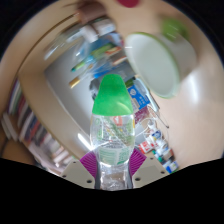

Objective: Pour water

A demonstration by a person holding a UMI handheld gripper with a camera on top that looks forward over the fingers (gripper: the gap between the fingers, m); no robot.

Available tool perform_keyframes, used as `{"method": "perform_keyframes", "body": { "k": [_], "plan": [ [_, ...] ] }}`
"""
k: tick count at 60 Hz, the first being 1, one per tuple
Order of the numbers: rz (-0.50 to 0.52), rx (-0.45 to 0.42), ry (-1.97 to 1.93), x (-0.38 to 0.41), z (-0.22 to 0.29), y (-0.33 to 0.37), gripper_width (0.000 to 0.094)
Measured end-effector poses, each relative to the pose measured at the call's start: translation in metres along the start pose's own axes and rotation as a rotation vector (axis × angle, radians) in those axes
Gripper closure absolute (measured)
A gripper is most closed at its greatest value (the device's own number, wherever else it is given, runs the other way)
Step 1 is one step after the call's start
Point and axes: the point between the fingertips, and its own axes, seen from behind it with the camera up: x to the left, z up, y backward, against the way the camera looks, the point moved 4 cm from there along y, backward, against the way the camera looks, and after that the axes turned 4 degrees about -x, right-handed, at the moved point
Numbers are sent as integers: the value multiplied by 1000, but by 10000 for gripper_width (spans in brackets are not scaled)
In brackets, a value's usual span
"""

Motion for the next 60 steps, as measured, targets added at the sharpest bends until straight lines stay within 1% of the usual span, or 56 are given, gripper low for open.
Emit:
{"method": "perform_keyframes", "body": {
  "k": [3, 4, 5, 7, 9, 10, 13, 14, 15, 16, 19, 20, 21, 22, 25, 27, 29, 31, 34, 35, 36, 41, 43, 44, 47, 55, 60],
  "plan": [
    [-23, 50, 225, 10, -9, 1, 566],
    [-11, 81, 316, 13, -13, 10, 567],
    [-29, 80, 397, 21, -20, 6, 567],
    [-28, 102, 580, 37, -25, 9, 569],
    [-14, 112, 765, 59, -28, 12, 568],
    [16, 122, 861, 70, -24, 20, 564],
    [55, 91, 1106, 112, -17, 25, 563],
    [67, 71, 1179, 126, -14, 25, 564],
    [52, 38, 1243, 142, -26, 24, 565],
    [64, 11, 1309, 158, -22, 27, 564],
    [73, -85, 1502, 199, -4, 36, 562],
    [92, -123, 1570, 210, 15, 46, 563],
    [63, -163, 1624, 222, 13, 44, 561],
    [58, -202, 1682, 232, 22, 48, 560],
    [30, -308, 1826, 253, 53, 59, 554],
    [-4, -364, 1897, 258, 78, 66, 531],
    [-46, -399, 1954, 256, 104, 70, 518],
    [-94, -410, 1995, 247, 131, 74, 507],
    [-182, -409, 2018, 220, 174, 84, 492],
    [-208, -410, 2018, 210, 189, 85, 464],
    [-227, -410, 2019, 202, 200, 87, 480],
    [-315, -406, 2041, 158, 248, 95, 464],
    [-324, -396, 2053, 143, 259, 95, 456],
    [-309, -396, 2062, 138, 268, 92, 455],
    [-338, -387, 2060, 117, 279, 94, 455],
    [-366, -392, 2056, 87, 302, 91, 455],
    [-389, -378, 2043, 73, 313, 88, 449]
  ]
}}
